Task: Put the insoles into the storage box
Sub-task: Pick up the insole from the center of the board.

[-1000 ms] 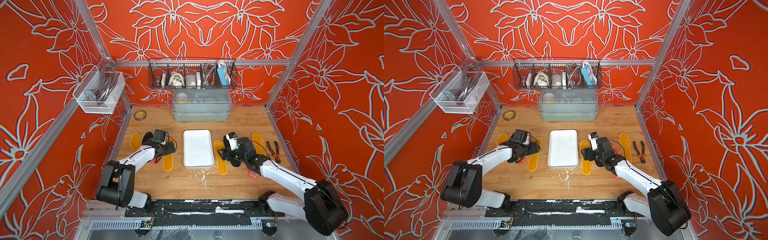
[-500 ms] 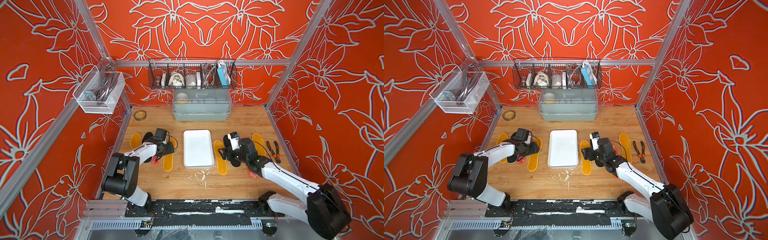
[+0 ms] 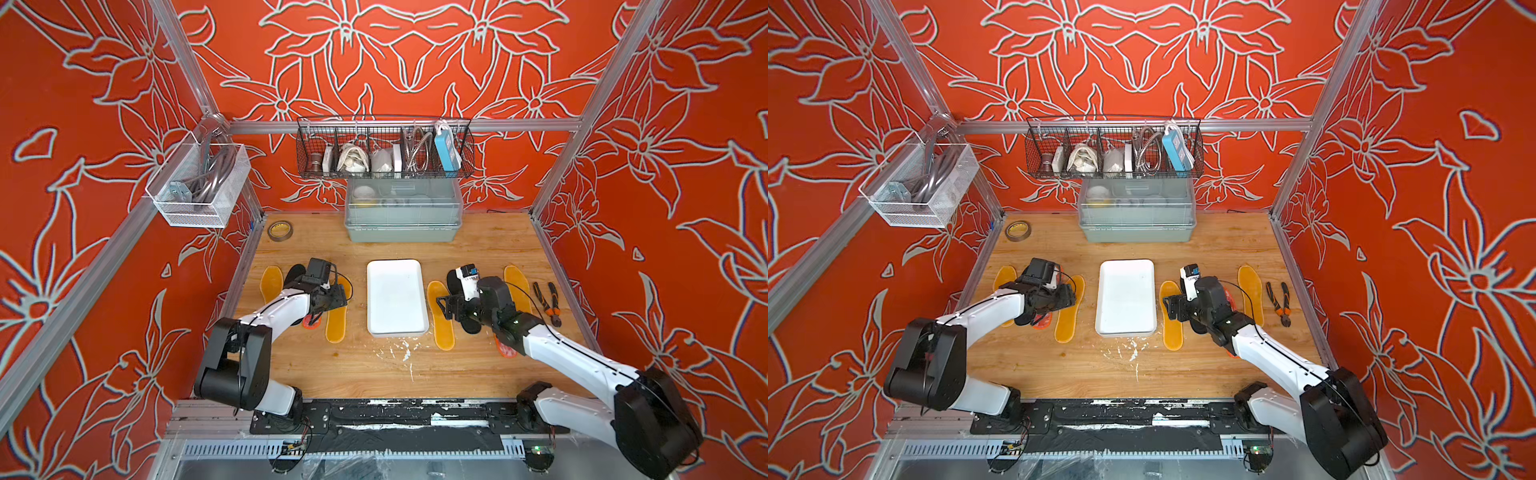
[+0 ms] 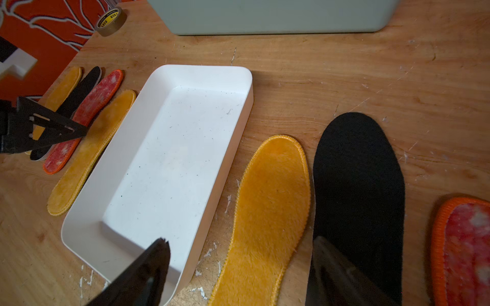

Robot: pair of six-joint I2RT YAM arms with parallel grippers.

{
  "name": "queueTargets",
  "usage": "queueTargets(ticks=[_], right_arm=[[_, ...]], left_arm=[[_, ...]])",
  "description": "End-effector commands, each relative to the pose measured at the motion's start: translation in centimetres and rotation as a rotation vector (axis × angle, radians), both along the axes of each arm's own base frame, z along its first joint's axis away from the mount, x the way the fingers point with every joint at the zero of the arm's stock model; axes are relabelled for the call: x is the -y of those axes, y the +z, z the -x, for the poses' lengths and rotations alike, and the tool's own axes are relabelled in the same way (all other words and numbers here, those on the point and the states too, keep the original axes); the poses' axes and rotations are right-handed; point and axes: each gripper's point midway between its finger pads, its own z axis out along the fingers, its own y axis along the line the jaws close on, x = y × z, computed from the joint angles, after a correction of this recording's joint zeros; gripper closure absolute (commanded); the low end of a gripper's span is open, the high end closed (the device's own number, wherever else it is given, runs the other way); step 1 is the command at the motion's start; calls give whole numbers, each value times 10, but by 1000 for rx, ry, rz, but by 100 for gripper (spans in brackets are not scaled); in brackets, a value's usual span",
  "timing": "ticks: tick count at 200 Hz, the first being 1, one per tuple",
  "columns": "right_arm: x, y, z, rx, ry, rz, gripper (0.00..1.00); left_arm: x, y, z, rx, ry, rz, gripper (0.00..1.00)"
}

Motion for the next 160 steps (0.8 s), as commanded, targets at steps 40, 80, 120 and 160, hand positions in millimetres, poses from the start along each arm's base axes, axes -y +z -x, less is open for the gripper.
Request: queueTargets(ticks=[40,80,120,160], right_arm=[[6,0,-1,22,-27,5,12],[9,3,-1,34,-39,10,10],[11,4,-1,44,-48,10,9],[12,3,-1,42,-52,13,9]], left_arm=[[0,-17,4,-66,-9,-2,36],[4,-18,7,-55,-15,19,54],[6,-26,9,-73,-13,31,72],[5,-19,9,-52,4,41,67]])
